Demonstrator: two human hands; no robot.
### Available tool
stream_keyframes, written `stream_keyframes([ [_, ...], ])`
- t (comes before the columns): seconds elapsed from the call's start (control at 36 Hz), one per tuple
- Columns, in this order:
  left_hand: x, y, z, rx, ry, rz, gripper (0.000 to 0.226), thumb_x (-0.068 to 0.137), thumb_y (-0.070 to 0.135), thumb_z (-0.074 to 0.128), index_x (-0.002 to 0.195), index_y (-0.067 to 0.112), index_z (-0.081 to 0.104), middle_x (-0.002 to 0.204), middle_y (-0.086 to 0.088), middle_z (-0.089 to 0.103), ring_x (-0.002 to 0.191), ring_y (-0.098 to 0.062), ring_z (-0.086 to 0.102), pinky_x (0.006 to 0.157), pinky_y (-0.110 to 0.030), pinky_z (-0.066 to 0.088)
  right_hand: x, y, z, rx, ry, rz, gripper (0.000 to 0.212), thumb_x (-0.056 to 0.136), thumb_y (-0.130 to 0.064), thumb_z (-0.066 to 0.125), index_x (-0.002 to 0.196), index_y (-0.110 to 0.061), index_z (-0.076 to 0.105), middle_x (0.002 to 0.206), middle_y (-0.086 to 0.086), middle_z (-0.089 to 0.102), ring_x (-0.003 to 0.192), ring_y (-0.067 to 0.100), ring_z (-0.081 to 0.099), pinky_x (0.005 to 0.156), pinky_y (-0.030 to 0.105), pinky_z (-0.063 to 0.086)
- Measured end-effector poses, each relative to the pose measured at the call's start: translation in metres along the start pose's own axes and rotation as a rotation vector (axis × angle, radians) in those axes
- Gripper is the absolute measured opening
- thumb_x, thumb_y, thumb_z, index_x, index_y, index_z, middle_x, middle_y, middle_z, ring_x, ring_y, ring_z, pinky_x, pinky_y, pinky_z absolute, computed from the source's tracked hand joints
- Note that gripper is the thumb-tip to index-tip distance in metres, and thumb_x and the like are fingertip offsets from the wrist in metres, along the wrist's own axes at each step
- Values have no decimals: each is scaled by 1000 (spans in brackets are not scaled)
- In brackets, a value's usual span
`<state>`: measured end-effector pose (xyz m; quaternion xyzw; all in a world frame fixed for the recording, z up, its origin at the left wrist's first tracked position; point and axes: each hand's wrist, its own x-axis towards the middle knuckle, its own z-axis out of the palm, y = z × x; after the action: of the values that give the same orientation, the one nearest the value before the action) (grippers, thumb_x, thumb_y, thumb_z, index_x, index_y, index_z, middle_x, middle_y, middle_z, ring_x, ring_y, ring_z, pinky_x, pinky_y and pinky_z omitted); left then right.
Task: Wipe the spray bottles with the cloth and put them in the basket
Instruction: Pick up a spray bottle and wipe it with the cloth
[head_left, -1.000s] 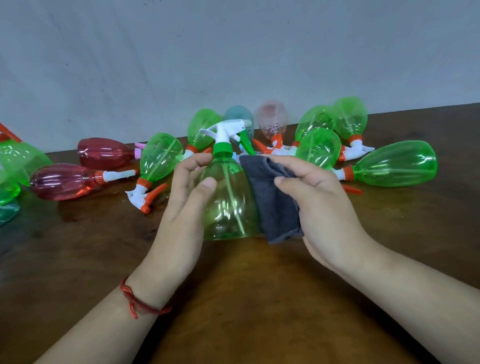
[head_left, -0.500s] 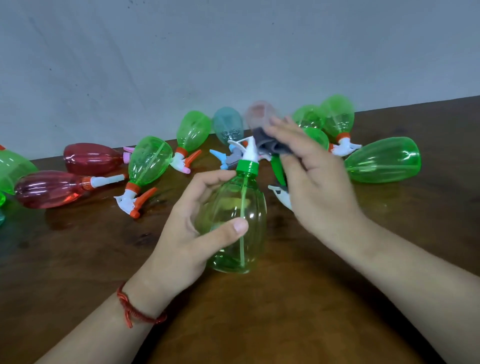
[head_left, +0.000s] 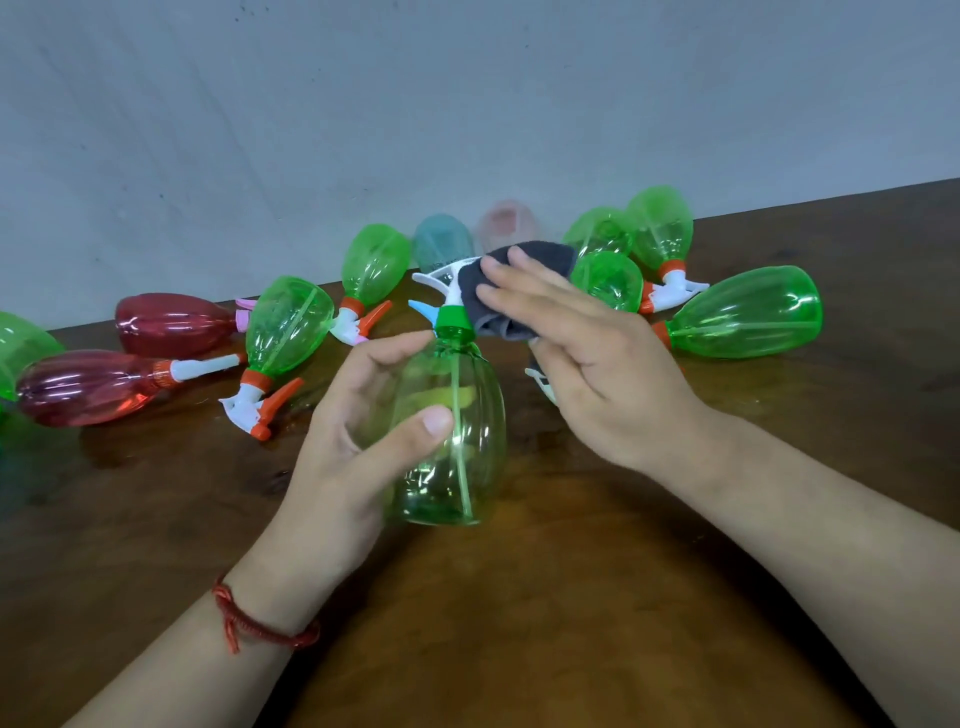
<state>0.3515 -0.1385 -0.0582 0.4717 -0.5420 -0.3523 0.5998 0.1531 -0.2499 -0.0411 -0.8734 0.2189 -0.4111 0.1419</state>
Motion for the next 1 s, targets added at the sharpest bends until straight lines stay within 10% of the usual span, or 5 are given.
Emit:
stream_keyframes([
  [0.25, -1, -2, -1, 110, -25, -5, 63, 84, 22, 80, 140, 9, 57, 125, 7, 74, 121, -9, 69, 96, -20, 54, -2, -2, 5, 54, -71, -76, 50, 105, 10, 44, 152, -6, 54, 162, 4, 47, 157, 15, 33, 129, 39, 28],
  [0.47, 4, -6, -12, 8, 69, 23, 62, 82, 35, 78, 140, 22, 62, 147, -10, 60, 141, -44, 54, 115, -77, 39, -2, 1, 2, -7, 13, 6, 49, 95, 8, 48, 134, -10, 72, 140, -2, 69, 141, 11, 55, 122, 26, 37],
  [0.67, 8, -7, -18, 105, 36, 80, 60, 82, 18, 77, 138, 14, 56, 130, 16, 70, 131, -5, 63, 104, -20, 50, 4, 3, -6, 553, 317, 437, 45, 94, 3, 47, 117, -17, 80, 118, -7, 79, 121, 10, 68, 109, 37, 50],
  [1.0, 3, -3, -2, 143, -9, 125, 62, 86, 27, 73, 141, 8, 52, 128, 11, 68, 124, -8, 65, 103, -28, 52, -6, -18, 21, 646, 326, 438, 52, 108, 5, 45, 144, -30, 59, 158, -18, 49, 147, -10, 37, 126, 22, 28],
])
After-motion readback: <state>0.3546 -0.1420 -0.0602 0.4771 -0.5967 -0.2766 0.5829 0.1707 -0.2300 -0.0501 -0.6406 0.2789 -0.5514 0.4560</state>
